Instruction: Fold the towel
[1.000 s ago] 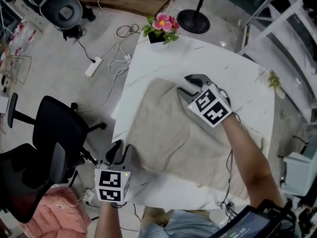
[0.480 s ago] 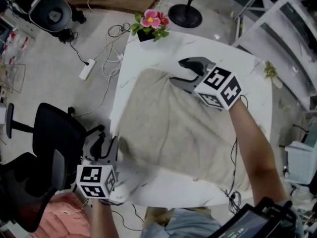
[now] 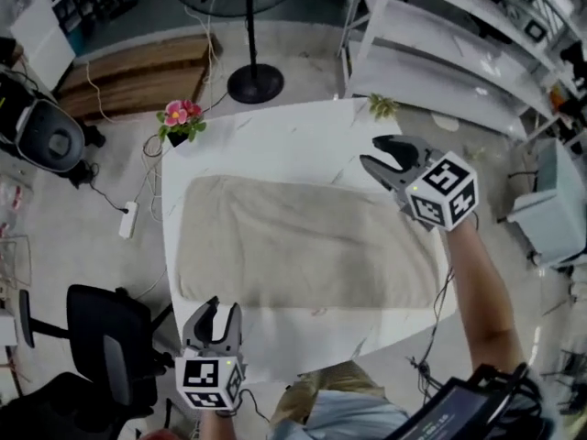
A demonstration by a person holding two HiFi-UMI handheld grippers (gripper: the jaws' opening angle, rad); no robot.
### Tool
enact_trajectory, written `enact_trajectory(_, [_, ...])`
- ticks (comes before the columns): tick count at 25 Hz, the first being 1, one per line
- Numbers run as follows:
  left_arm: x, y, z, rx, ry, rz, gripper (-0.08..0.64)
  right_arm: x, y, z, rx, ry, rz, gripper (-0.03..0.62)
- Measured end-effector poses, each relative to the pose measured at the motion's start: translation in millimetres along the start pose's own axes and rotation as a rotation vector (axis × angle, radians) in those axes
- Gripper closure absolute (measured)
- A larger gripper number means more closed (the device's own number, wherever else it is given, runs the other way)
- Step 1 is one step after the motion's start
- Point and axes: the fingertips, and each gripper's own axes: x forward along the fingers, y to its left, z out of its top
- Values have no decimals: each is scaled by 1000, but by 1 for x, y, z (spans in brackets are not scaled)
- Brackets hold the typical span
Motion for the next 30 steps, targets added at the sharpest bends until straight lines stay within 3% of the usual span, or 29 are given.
enact_trajectory(3, [7, -60, 1, 36, 9, -93, 416, -61, -29, -51, 32, 92, -99, 454])
enact_trajectory(7, [26, -126, 4, 96, 32, -204, 420, -120, -56, -131, 130, 198, -186, 533])
enact_trajectory(11, [49, -171, 3, 136, 84, -251, 422, -135, -67, -202, 250, 255, -128, 536])
enact_trajectory(15, [80, -186, -1, 156, 140, -228, 425, -116, -69, -234, 294, 241, 3, 516])
enact_trajectory(17, [91, -193, -2, 157, 165, -222, 426, -104, -57, -241, 270, 241, 75, 508])
enact_trajectory(20, [105, -201, -4, 159, 193, -218, 426, -88, -44, -259, 131, 308, 134, 502])
enact_trajectory(23, [117, -208, -6, 164, 212, -212, 426, -81, -56, -269, 30, 342, 123, 492])
enact_trajectory(30, [132, -217, -11, 171, 242, -206, 426, -67, -108, -269, -29, 342, 103, 492])
